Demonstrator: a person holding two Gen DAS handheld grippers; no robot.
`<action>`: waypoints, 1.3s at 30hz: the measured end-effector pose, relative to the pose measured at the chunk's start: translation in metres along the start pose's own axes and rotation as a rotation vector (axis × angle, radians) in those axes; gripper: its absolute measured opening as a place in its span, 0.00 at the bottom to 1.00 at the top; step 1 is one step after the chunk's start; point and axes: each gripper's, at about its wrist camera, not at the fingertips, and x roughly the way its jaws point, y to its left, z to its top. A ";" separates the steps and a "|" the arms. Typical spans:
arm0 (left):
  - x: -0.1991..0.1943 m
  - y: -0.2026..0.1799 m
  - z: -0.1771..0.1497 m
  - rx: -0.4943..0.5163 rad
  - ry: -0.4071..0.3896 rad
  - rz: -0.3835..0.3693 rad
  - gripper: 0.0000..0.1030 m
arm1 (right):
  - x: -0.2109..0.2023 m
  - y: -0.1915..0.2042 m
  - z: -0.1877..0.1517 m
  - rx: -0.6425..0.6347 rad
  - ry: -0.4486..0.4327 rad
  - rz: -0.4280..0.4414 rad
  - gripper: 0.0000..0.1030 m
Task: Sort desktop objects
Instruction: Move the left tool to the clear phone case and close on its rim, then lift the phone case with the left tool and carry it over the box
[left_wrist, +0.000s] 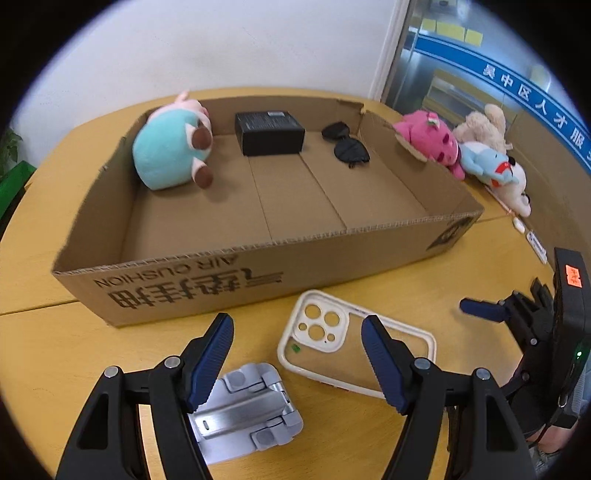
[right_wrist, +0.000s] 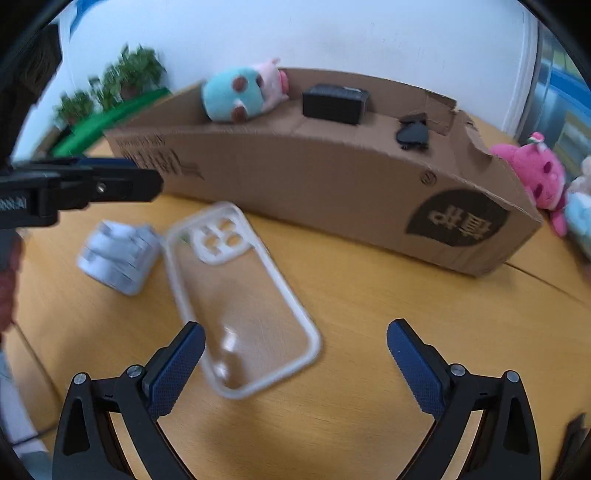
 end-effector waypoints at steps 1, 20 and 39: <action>0.004 -0.002 -0.002 0.002 0.010 0.000 0.70 | 0.002 -0.002 -0.003 -0.002 0.011 -0.023 0.80; 0.021 -0.065 -0.045 0.022 0.096 -0.081 0.62 | -0.018 -0.074 -0.048 0.149 0.033 -0.016 0.46; 0.039 -0.054 -0.054 -0.062 0.128 -0.079 0.13 | -0.022 -0.063 -0.056 0.159 0.013 0.076 0.12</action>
